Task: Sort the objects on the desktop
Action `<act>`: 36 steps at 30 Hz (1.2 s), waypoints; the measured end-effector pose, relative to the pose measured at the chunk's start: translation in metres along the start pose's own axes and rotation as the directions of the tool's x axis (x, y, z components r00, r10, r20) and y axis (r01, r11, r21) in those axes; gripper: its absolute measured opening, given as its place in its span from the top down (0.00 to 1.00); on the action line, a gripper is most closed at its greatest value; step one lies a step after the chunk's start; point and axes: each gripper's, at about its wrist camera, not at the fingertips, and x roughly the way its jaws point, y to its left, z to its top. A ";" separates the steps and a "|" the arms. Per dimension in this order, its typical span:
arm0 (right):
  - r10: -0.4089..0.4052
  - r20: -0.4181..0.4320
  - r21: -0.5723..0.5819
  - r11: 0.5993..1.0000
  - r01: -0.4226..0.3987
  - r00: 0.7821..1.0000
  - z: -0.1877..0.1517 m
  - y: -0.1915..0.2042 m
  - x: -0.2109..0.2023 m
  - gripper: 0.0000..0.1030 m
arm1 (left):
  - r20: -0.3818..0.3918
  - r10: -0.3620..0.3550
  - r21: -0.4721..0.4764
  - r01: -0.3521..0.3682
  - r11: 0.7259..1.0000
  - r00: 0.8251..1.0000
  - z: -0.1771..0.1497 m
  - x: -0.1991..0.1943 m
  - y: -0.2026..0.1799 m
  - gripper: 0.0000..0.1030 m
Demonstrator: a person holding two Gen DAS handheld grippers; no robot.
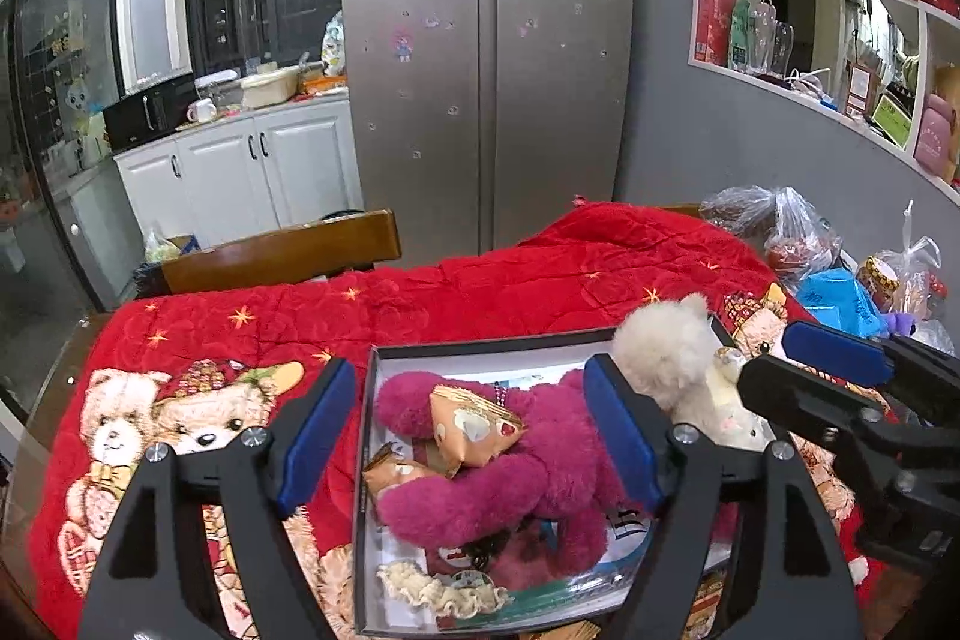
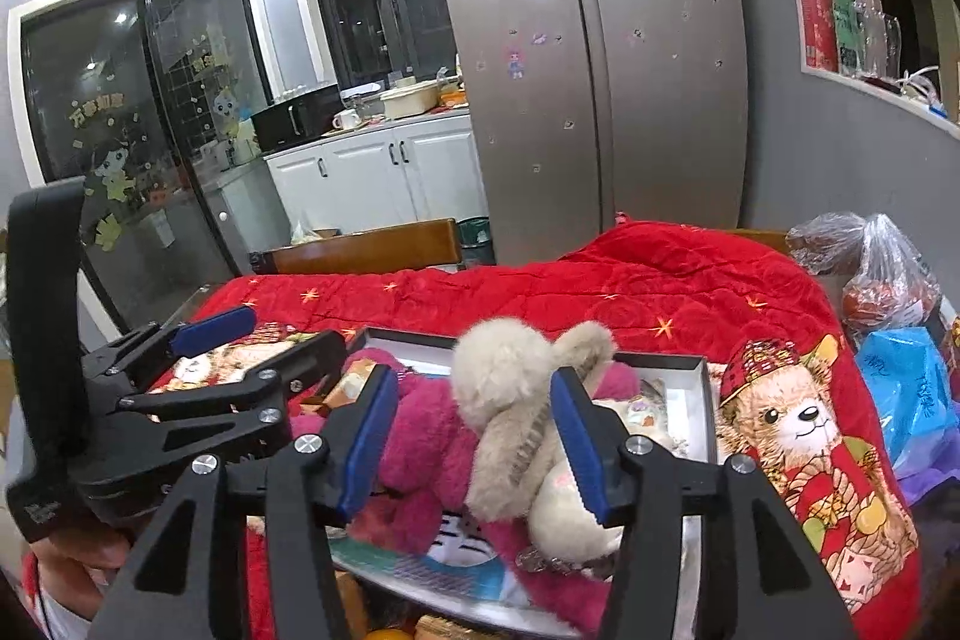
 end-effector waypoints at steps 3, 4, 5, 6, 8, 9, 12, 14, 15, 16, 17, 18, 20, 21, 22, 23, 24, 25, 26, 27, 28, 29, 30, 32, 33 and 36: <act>0.028 0.015 0.012 1.000 -0.028 0.999 0.005 0.004 -0.015 0.43 | 0.008 0.001 -0.005 -0.001 1.000 1.000 0.004 -0.018 0.000 0.19; 0.029 0.026 0.009 1.000 -0.029 0.999 0.007 0.007 -0.022 0.36 | 0.013 0.000 -0.013 0.001 1.000 1.000 0.006 -0.030 0.000 0.17; 0.027 0.036 0.004 1.000 -0.027 0.999 0.010 0.010 -0.030 0.32 | 0.022 -0.003 -0.021 0.004 1.000 1.000 0.007 -0.040 0.000 0.14; 0.019 0.051 -0.002 1.000 -0.019 0.999 0.012 0.014 -0.041 0.32 | 0.035 -0.007 -0.024 0.008 1.000 0.999 0.008 -0.052 -0.001 0.09; 0.007 0.084 -0.014 1.000 -0.005 0.996 0.015 0.020 -0.062 0.30 | 0.057 -0.010 -0.005 0.010 1.000 0.998 0.007 -0.075 -0.004 0.00; 0.000 0.104 -0.021 1.000 0.002 0.995 0.016 0.024 -0.076 0.27 | 0.069 0.006 0.006 -0.006 1.000 0.998 0.006 -0.089 -0.006 0.00; -0.036 0.151 -0.038 0.998 0.042 0.988 0.014 0.035 -0.116 0.21 | 0.114 0.050 0.024 -0.053 0.998 0.992 0.000 -0.131 -0.012 0.00; -0.044 0.180 -0.061 0.997 0.055 0.983 0.010 0.044 -0.141 0.20 | 0.123 0.037 0.029 -0.041 0.999 0.992 -0.008 -0.161 -0.016 0.00; -0.053 0.194 -0.077 0.995 0.069 0.980 0.007 0.050 -0.155 0.20 | 0.124 0.034 0.030 -0.038 0.999 0.992 -0.010 -0.172 -0.016 0.00; -0.072 0.202 -0.090 0.992 0.091 0.977 0.004 0.055 -0.168 0.20 | 0.130 0.036 0.027 -0.040 0.999 0.991 -0.014 -0.186 -0.018 0.00; -0.090 0.202 -0.096 0.989 0.111 0.975 0.001 0.060 -0.176 0.20 | 0.136 0.040 0.025 -0.044 0.999 0.990 -0.019 -0.199 -0.018 0.00; -0.109 0.205 -0.105 0.986 0.132 0.973 -0.004 0.067 -0.187 0.20 | 0.141 0.044 0.023 -0.047 0.999 0.989 -0.023 -0.211 -0.020 0.00; -0.130 0.224 -0.115 0.981 0.159 0.966 -0.015 0.075 -0.207 0.20 | 0.153 0.055 0.013 -0.057 0.998 0.987 -0.035 -0.236 -0.021 0.00; -0.138 0.233 -0.116 0.979 0.168 0.963 -0.022 0.081 -0.217 0.20 | 0.158 0.071 0.003 -0.073 0.997 0.985 -0.043 -0.248 -0.021 0.00; -0.141 0.244 -0.110 0.979 0.172 0.960 -0.032 0.085 -0.228 0.20 | 0.166 0.096 -0.010 -0.096 0.995 0.981 -0.054 -0.260 -0.021 0.00; -0.139 0.253 -0.096 0.981 0.168 0.958 -0.041 0.087 -0.238 0.20 | 0.173 0.110 -0.021 -0.108 0.994 0.979 -0.065 -0.271 -0.021 0.00; -0.134 0.256 -0.085 0.983 0.160 0.957 -0.049 0.088 -0.245 0.20 | 0.178 0.110 -0.025 -0.107 0.994 0.978 -0.078 -0.281 -0.021 0.00; -0.124 0.256 -0.071 0.987 0.146 0.959 -0.061 0.090 -0.253 0.20 | 0.176 0.104 -0.029 -0.100 0.995 0.979 -0.094 -0.290 -0.020 0.00; -0.118 0.252 -0.066 0.988 0.139 0.960 -0.070 0.090 -0.258 0.20 | 0.169 0.102 -0.039 -0.097 0.995 0.980 -0.108 -0.297 -0.018 0.00; -0.120 0.249 -0.060 0.988 0.139 0.961 -0.084 0.090 -0.263 0.20 | 0.162 0.103 -0.052 -0.096 0.994 0.981 -0.123 -0.303 -0.017 0.00; -0.135 0.248 -0.050 0.987 0.152 0.959 -0.098 0.090 -0.268 0.20 | 0.152 0.107 -0.071 -0.098 0.993 0.982 -0.140 -0.309 -0.015 0.00; -0.149 0.244 -0.038 0.986 0.163 0.958 -0.106 0.088 -0.270 0.20 | 0.142 0.107 -0.088 -0.096 0.992 0.984 -0.157 -0.316 -0.014 0.00; -0.162 0.235 -0.016 0.985 0.170 0.959 -0.117 0.086 -0.272 0.20 | 0.137 0.107 -0.096 -0.095 0.991 0.985 -0.168 -0.320 -0.014 0.00; -0.161 0.197 0.028 0.987 0.159 0.967 -0.139 0.082 -0.275 0.20 | 0.122 0.121 -0.114 -0.107 0.988 0.985 -0.193 -0.331 -0.013 0.00; -0.156 0.176 0.043 0.988 0.151 0.972 -0.148 0.080 -0.276 0.20 | 0.118 0.132 -0.123 -0.117 0.985 0.984 -0.203 -0.337 -0.012 0.00; -0.172 0.136 0.080 0.983 0.162 0.976 -0.177 0.076 -0.283 0.20 | 0.126 0.106 -0.143 -0.087 0.986 0.986 -0.226 -0.356 -0.010 0.00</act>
